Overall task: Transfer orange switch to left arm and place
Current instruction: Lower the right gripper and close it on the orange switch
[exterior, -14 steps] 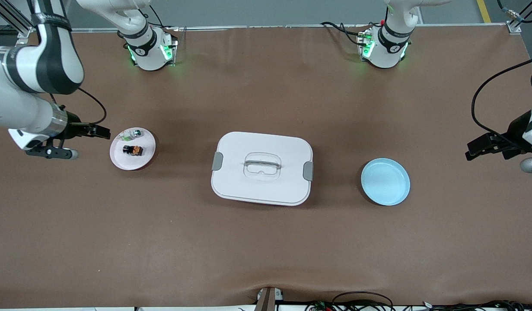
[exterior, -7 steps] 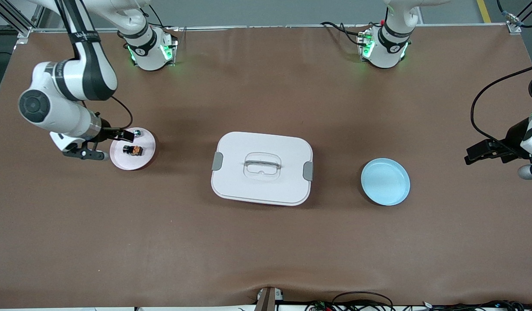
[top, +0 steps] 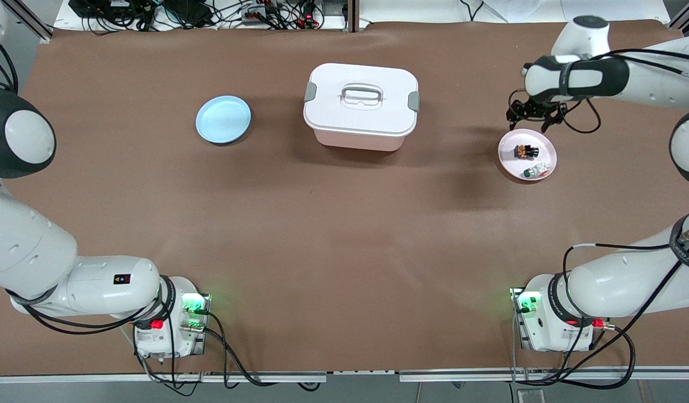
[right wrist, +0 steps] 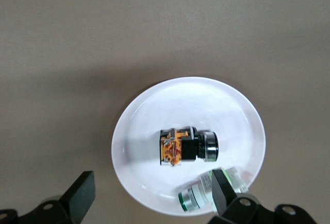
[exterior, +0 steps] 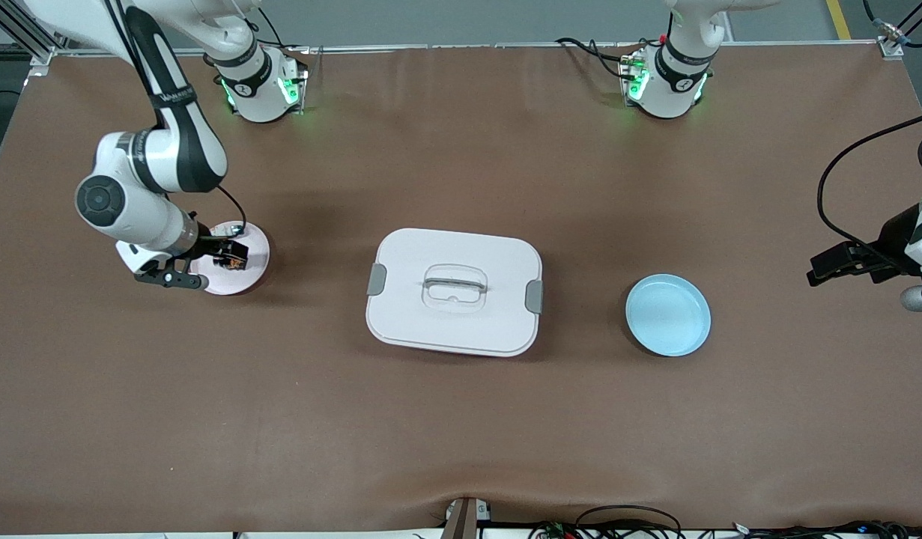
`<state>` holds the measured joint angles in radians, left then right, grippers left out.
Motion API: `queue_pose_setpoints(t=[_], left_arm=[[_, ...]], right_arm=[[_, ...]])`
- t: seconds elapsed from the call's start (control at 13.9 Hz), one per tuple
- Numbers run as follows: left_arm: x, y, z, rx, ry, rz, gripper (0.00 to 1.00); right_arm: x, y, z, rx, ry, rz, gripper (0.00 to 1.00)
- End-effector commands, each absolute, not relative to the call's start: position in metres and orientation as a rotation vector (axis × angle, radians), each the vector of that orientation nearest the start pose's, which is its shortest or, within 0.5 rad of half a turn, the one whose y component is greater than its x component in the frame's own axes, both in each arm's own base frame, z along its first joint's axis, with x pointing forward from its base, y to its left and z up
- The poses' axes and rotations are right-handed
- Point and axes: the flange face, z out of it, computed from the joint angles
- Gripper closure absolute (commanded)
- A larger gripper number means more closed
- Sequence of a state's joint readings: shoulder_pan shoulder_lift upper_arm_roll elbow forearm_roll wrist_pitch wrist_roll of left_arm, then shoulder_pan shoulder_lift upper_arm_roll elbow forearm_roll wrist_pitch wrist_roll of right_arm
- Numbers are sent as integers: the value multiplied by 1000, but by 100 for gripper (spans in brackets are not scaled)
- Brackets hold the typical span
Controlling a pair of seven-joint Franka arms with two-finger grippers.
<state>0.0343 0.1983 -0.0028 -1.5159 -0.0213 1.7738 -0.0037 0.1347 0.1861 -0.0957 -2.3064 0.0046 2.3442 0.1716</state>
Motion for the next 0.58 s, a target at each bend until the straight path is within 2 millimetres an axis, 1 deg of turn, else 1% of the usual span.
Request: queue_pose_setpoints(t=[0.0,0.36,0.51], left_arm=[[628,17,560,-3167,-51,-117,0],[629,23,557,-3167,-66,-110,0],[629,22,557,-3167,-66,-110,0]], right_arm=[[507,18,239,-3170,225,231,0],[503,15,229,-3222,135,257,0],[498,14,223,-3226,123,237,0]])
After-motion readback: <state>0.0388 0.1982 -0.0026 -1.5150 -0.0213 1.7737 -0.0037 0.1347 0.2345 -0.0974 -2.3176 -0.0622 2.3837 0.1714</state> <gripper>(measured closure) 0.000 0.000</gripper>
